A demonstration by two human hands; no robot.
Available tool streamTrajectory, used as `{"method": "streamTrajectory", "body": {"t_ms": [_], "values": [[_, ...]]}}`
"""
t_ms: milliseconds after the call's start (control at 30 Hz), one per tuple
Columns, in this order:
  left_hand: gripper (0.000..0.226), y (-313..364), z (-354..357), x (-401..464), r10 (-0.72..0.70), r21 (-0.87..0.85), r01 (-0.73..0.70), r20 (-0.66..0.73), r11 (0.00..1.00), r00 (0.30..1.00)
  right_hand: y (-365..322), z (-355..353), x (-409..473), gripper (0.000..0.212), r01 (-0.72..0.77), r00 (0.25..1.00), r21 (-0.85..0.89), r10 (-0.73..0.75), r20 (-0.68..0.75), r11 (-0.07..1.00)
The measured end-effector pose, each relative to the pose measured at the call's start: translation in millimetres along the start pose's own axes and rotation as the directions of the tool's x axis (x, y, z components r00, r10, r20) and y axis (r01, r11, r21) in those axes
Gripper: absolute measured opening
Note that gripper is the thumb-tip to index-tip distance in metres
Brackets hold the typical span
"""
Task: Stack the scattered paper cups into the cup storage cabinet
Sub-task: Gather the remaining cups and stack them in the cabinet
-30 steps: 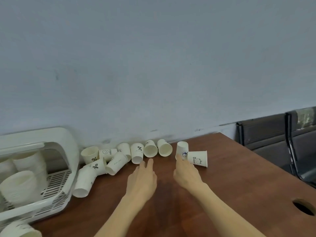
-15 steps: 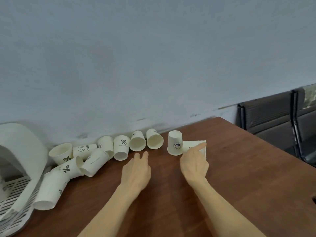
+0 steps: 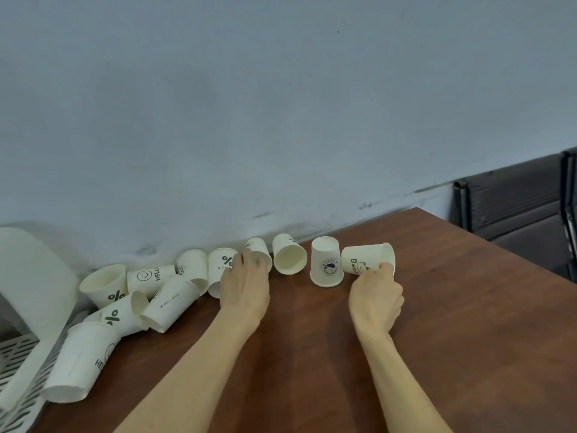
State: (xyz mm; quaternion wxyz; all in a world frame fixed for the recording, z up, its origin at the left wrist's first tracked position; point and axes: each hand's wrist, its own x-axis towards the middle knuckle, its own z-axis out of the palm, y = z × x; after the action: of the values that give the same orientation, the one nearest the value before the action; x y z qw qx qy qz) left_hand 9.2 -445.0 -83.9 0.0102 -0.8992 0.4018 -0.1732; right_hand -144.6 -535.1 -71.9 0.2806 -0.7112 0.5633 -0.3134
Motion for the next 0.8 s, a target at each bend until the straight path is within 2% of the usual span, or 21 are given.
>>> {"method": "streamTrajectory", "body": {"t_ms": [100, 333, 433, 633, 800], "values": [[0.036, -7.8, 7.8, 15.3, 0.070, 0.129, -0.060, -0.077, 0.990, 0.995, -3.4, 10.3, 6.5, 0.029, -0.007, 0.998, 0.103, 0.013, -0.065, 0.995], [0.043, -16.2, 23.0, 35.5, 0.081, 0.285, -0.092, 0.050, 0.954, 0.995, -21.3, 8.6, 15.2, 0.027, 0.160, 0.979, 0.083, -0.148, -0.139, 0.984], [0.039, -19.0, 26.0, 38.2, 0.082, 0.326, -0.104, 0.082, 0.940, 0.993, -24.4, 1.4, 16.1, 0.028, 0.182, 0.975, 0.074, -0.170, -0.144, 0.980], [0.035, -19.4, 17.0, 37.3, 0.089, 0.288, -0.080, -0.019, 0.954, 0.996, -28.9, -10.4, 17.6, 0.022, 0.226, 0.965, 0.059, -0.215, -0.149, 0.972], [0.030, -18.7, -5.8, 21.8, 0.026, 0.122, -0.015, -0.088, 0.992, 0.996, -36.3, -14.4, 13.2, 0.022, 0.280, 0.953, 0.024, -0.274, -0.131, 0.960]]}}
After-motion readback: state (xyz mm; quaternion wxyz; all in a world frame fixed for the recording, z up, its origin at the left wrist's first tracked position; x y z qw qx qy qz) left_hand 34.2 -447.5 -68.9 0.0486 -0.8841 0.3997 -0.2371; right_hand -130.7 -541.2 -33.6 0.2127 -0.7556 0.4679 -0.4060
